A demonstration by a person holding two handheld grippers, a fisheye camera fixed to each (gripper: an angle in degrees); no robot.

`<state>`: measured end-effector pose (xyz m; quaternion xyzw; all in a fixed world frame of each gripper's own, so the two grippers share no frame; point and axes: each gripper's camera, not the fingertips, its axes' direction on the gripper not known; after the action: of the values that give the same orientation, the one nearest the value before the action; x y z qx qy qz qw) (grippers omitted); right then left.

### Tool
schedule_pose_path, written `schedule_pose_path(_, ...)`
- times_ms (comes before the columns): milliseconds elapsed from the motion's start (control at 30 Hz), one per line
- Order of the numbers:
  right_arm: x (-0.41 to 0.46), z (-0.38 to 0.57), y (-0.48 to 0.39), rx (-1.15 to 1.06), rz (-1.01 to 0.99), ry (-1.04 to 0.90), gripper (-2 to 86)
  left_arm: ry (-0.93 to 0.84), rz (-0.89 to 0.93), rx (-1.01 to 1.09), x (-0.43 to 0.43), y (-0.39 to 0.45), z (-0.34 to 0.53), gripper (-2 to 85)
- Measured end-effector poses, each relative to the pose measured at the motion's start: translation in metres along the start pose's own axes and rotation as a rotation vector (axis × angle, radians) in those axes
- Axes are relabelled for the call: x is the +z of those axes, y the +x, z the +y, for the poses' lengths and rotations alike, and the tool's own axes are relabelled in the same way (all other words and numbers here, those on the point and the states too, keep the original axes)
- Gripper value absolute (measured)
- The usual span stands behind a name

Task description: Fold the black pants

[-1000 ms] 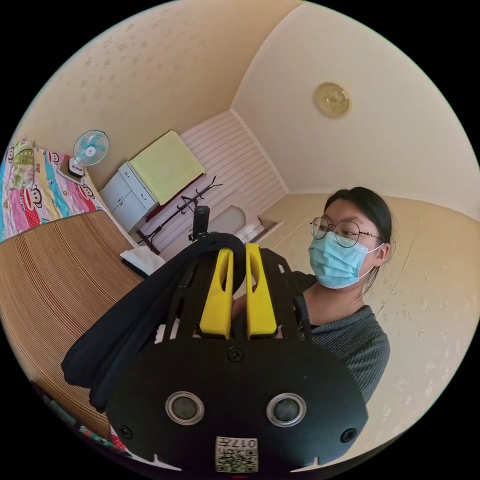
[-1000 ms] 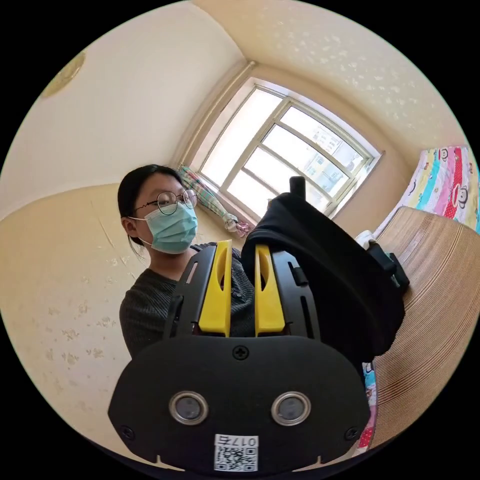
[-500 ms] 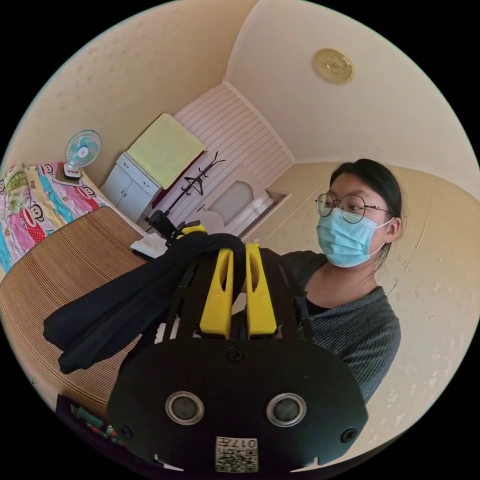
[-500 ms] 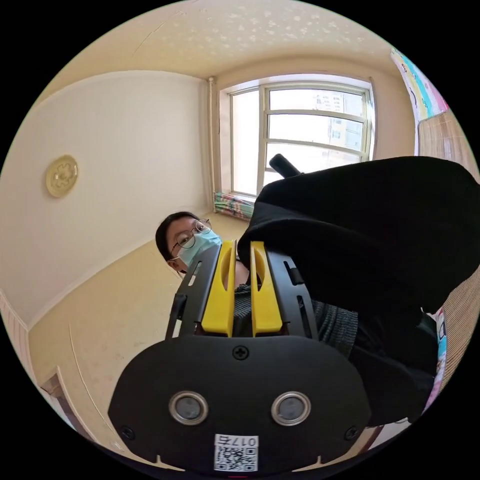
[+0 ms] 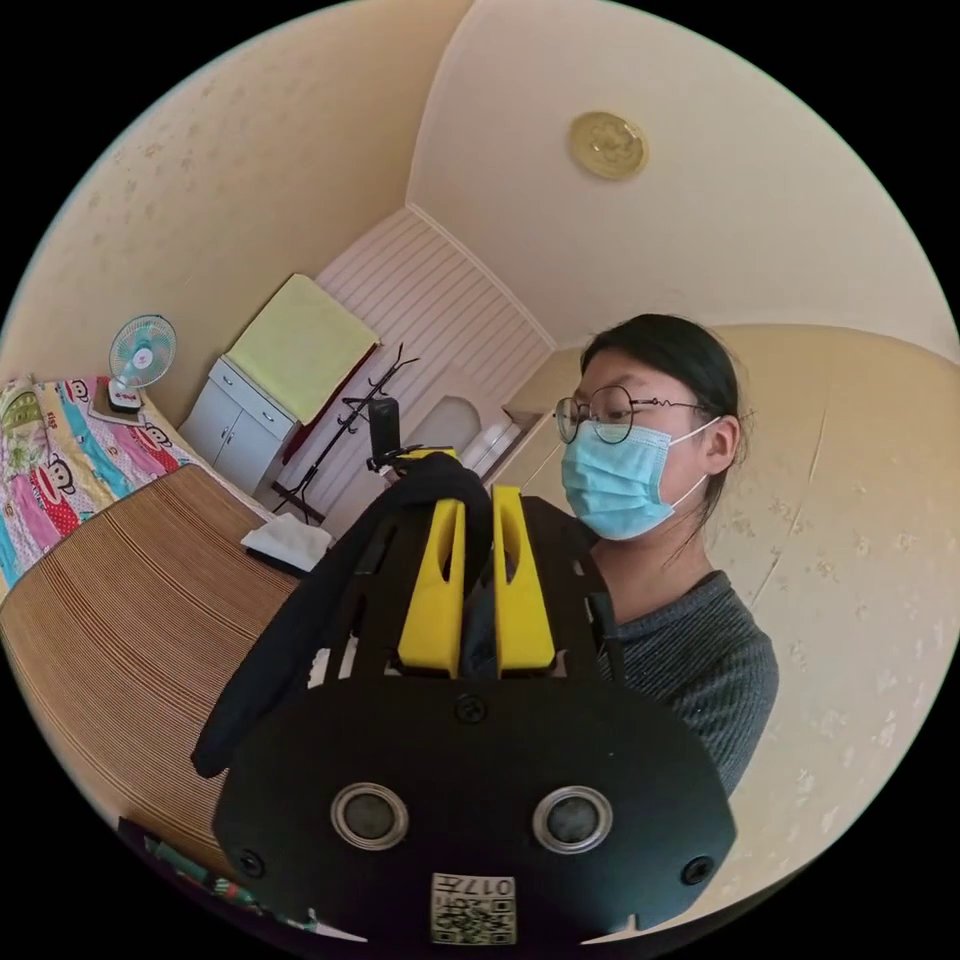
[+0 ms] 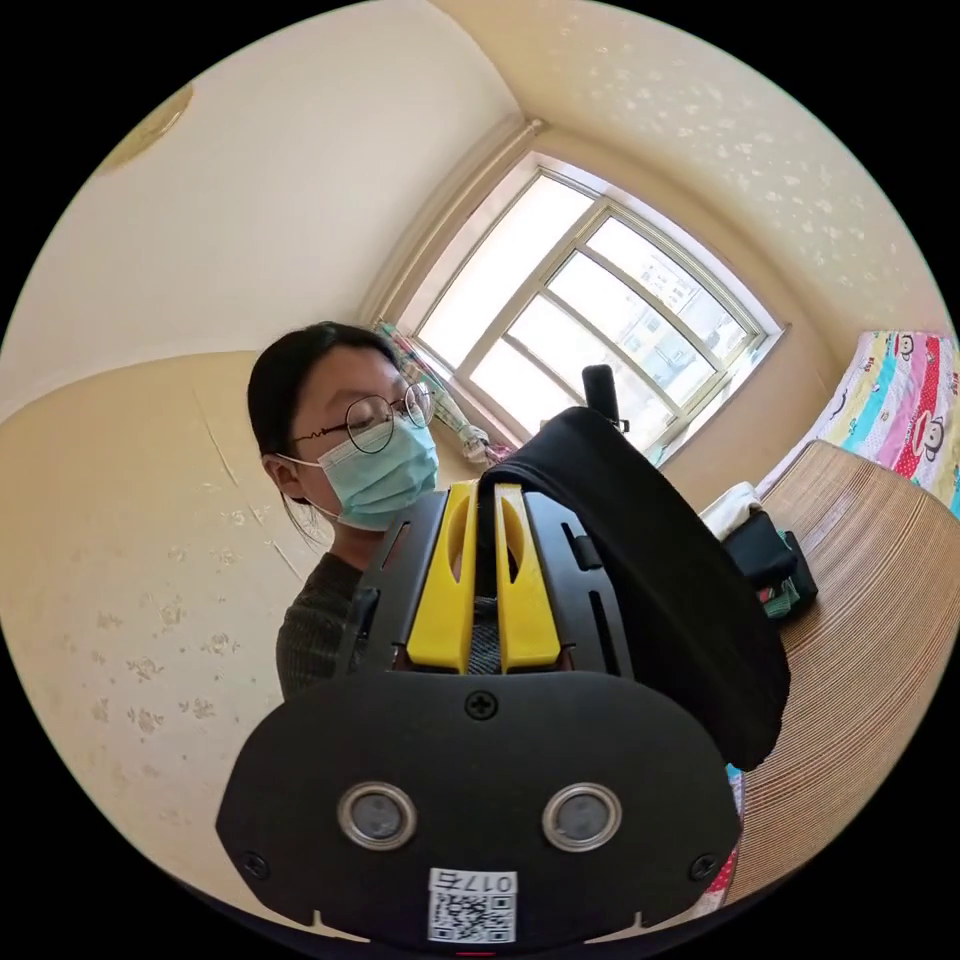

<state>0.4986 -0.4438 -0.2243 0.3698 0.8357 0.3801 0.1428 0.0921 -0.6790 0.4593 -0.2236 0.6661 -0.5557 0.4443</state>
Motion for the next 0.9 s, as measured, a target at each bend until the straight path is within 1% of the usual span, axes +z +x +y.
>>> schedule_pose_path(67, -0.021, -0.015, 0.01, 0.033, 0.074, 0.021, 2.6, 0.002, -0.004, -0.023, -0.014, -0.024, -0.021, 4.9)
schedule_pose_path(100, -0.041, -0.024, 0.029, 0.084, 0.135, 0.041, 2.6, 0.002, -0.011, -0.049, -0.019, -0.036, -0.026, 5.0)
schedule_pose_path(167, -0.079, -0.032, 0.075, 0.23, 0.227, 0.114, 2.7, 0.005, -0.054, -0.224, -0.042, -0.105, -0.041, 4.9)
schedule_pose_path(200, -0.102, -0.035, 0.113, 0.327, 0.273, 0.15, 2.6, 0.01, -0.065, -0.279, -0.049, -0.127, -0.043, 4.9)
schedule_pose_path(233, -0.123, -0.039, 0.155, 0.397, 0.281, 0.147, 2.6, 0.014, -0.094, -0.387, -0.062, -0.175, -0.046, 4.7)
schedule_pose_path(267, -0.133, -0.04, 0.177, 0.432, 0.287, 0.149, 2.6, 0.011, -0.126, -0.481, -0.076, -0.223, -0.046, 4.5)
schedule_pose_path(300, -0.153, -0.04, 0.216, 0.498, 0.33, 0.176, 2.6, 0.0, -0.148, -0.516, -0.082, -0.247, -0.047, 4.4)
schedule_pose_path(333, -0.167, -0.04, 0.251, 0.537, 0.371, 0.188, 2.6, -0.013, -0.21, -0.582, -0.097, -0.292, -0.046, 4.3)
schedule_pose_path(367, -0.173, -0.04, 0.266, 0.551, 0.381, 0.193, 2.6, -0.021, -0.265, -0.631, -0.11, -0.33, -0.044, 4.2)
schedule_pose_path(400, -0.182, -0.04, 0.292, 0.566, 0.421, 0.198, 2.6, -0.032, -0.284, -0.64, -0.115, -0.347, -0.044, 4.1)
schedule_pose_path(467, -0.19, -0.04, 0.322, 0.562, 0.517, 0.163, 2.6, -0.06, -0.392, -0.699, -0.134, -0.403, -0.037, 4.1)
schedule_pose_path(500, -0.191, -0.038, 0.338, 0.57, 0.589, 0.121, 2.7, -0.084, -0.427, -0.7, -0.136, -0.414, -0.035, 4.1)
schedule_pose_path(533, -0.191, -0.032, 0.353, 0.599, 0.641, 0.081, 2.8, -0.141, -0.505, -0.691, -0.138, -0.431, -0.03, 4.1)
schedule_pose_path(567, -0.19, -0.029, 0.359, 0.612, 0.659, 0.058, 2.8, -0.198, -0.568, -0.679, -0.137, -0.446, -0.022, 4.1)
schedule_pose_path(633, -0.182, -0.005, 0.374, 0.611, 0.708, -0.02, 2.8, -0.245, -0.61, -0.664, -0.138, -0.462, -0.005, 4.1)
schedule_pose_path(667, -0.18, 0.003, 0.374, 0.604, 0.716, -0.027, 2.8, -0.232, -0.608, -0.664, -0.141, -0.468, 0.01, 4.1)
schedule_pose_path(767, -0.182, 0.056, 0.378, 0.619, 0.733, 0.023, 2.6, -0.184, -0.58, -0.699, -0.144, -0.479, 0.06, 4.6)
schedule_pose_path(800, -0.184, 0.082, 0.385, 0.674, 0.731, 0.056, 2.5, -0.177, -0.584, -0.711, -0.143, -0.481, 0.072, 4.8)
schedule_pose_path(900, -0.189, 0.148, 0.405, 0.869, 0.738, 0.092, 2.2, -0.188, -0.625, -0.871, -0.137, -0.502, 0.14, 6.4)
